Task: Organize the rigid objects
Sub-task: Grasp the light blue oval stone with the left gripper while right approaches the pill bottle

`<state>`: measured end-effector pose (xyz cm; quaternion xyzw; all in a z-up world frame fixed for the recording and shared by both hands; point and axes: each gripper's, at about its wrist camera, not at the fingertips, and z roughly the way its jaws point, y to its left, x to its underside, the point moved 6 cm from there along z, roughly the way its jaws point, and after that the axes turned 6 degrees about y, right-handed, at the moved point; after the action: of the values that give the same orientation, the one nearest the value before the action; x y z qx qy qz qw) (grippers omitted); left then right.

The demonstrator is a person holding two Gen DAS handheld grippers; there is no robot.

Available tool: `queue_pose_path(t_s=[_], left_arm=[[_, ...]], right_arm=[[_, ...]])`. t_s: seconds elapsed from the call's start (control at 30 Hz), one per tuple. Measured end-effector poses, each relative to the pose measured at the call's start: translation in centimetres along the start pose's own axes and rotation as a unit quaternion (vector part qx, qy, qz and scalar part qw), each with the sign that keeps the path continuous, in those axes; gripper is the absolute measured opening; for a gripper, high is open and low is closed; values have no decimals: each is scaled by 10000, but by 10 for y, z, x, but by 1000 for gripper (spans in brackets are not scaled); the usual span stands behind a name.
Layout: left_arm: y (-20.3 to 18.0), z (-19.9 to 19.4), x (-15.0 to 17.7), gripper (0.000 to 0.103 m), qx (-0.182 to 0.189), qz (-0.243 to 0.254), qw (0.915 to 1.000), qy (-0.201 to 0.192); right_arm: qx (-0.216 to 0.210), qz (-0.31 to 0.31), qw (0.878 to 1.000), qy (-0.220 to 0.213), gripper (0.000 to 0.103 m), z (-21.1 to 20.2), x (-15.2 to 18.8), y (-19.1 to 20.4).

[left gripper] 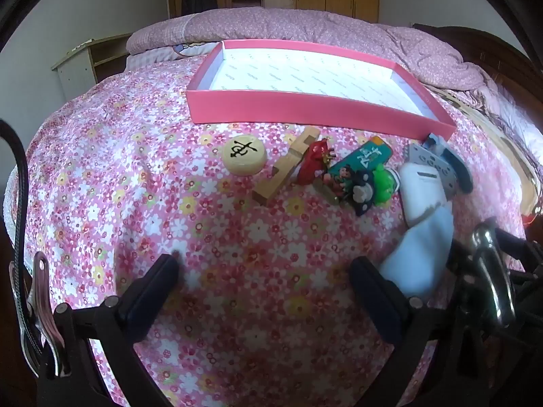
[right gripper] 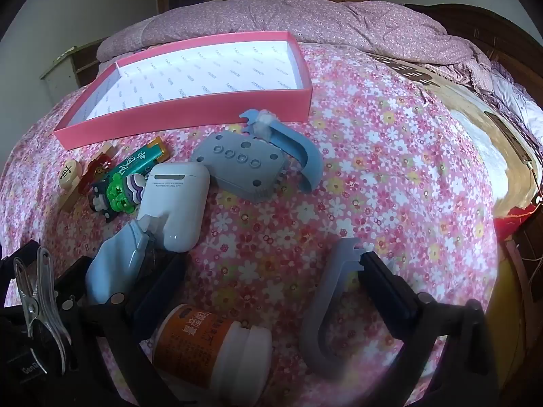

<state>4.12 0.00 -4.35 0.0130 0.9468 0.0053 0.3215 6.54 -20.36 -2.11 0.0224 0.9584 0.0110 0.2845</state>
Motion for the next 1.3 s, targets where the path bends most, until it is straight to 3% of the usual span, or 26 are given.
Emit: queue_pose_path(t_s=[0.63,0.77,0.87,1.13,1.3], left_arm=[[1,-2,-2,103,78,80,9999,51],[8,-11,-3,101,159,152,9997,45],[20,-22,-4,100,153,84,9998,-16],[27,-40,1,99,505,53,9987,6],[8,-50,3,99,794,319,9963,-29]], right_arm=[[-8,-11,10000,3,103,-1,0,0],[-151,-12,9999,52,102,2,0,1],[-393,-83,9992,59,96,-4,-2,-1],[-1008,-791,9918,36,95,-38,-7,7],[-1042,-1455,9838,-47,95,-59,4,12]])
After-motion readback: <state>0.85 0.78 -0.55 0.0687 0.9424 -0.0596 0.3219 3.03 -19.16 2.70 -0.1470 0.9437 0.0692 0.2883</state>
